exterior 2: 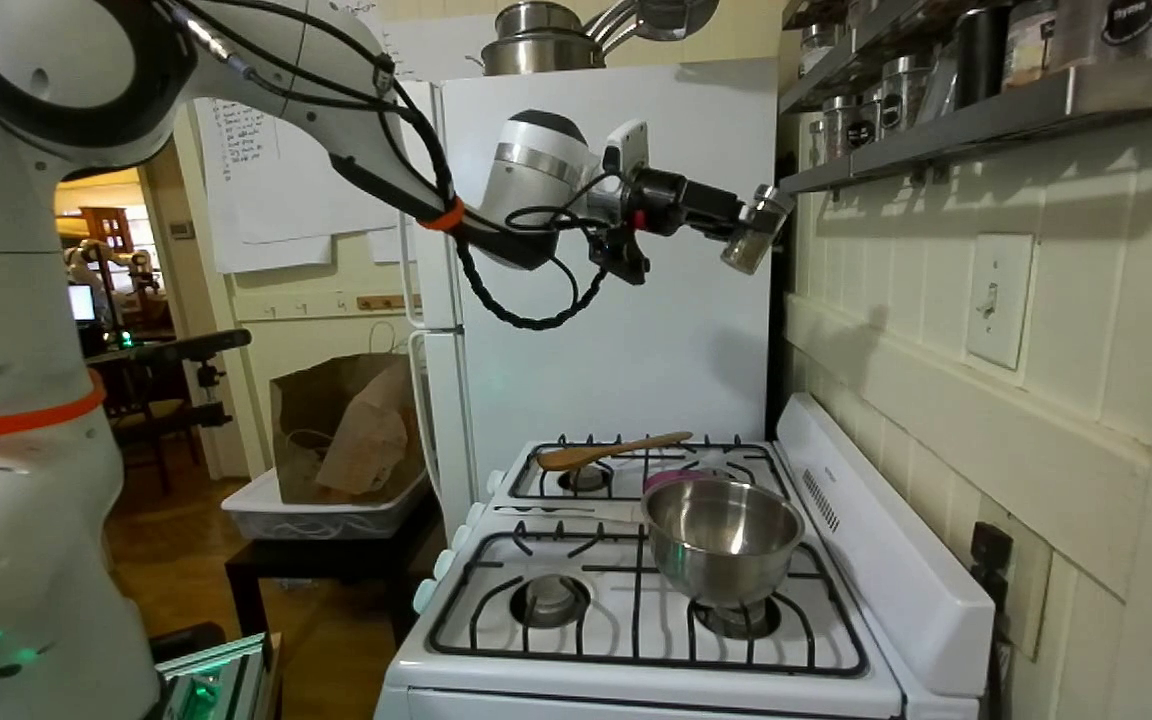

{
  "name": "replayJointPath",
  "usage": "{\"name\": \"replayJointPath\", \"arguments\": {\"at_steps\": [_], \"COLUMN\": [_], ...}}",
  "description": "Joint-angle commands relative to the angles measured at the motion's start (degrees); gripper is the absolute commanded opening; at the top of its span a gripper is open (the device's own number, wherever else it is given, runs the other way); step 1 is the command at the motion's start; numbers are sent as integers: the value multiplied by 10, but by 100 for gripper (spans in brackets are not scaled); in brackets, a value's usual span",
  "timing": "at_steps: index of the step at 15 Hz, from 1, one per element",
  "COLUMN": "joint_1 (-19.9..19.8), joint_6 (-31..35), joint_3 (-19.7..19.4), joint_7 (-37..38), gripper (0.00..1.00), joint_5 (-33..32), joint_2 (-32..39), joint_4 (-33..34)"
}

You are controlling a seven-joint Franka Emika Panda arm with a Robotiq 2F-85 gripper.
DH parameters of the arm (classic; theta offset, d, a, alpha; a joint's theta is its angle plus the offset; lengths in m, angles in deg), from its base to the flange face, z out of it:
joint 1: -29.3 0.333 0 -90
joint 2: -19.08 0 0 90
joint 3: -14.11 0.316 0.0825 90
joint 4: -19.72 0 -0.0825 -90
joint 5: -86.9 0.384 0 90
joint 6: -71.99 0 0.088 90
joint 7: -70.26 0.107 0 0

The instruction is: Put the spice bottle in the metal bowl on the shelf

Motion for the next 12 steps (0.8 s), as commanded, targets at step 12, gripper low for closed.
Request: {"name": "replayJointPath", "arguments": {"at_steps": [12], "joint_1": [-5], "joint_6": [33], "joint_3": [9], "joint_7": [4], "gripper": [23], "joint_5": [-146], "joint_2": [-11], "joint_4": [16]}}
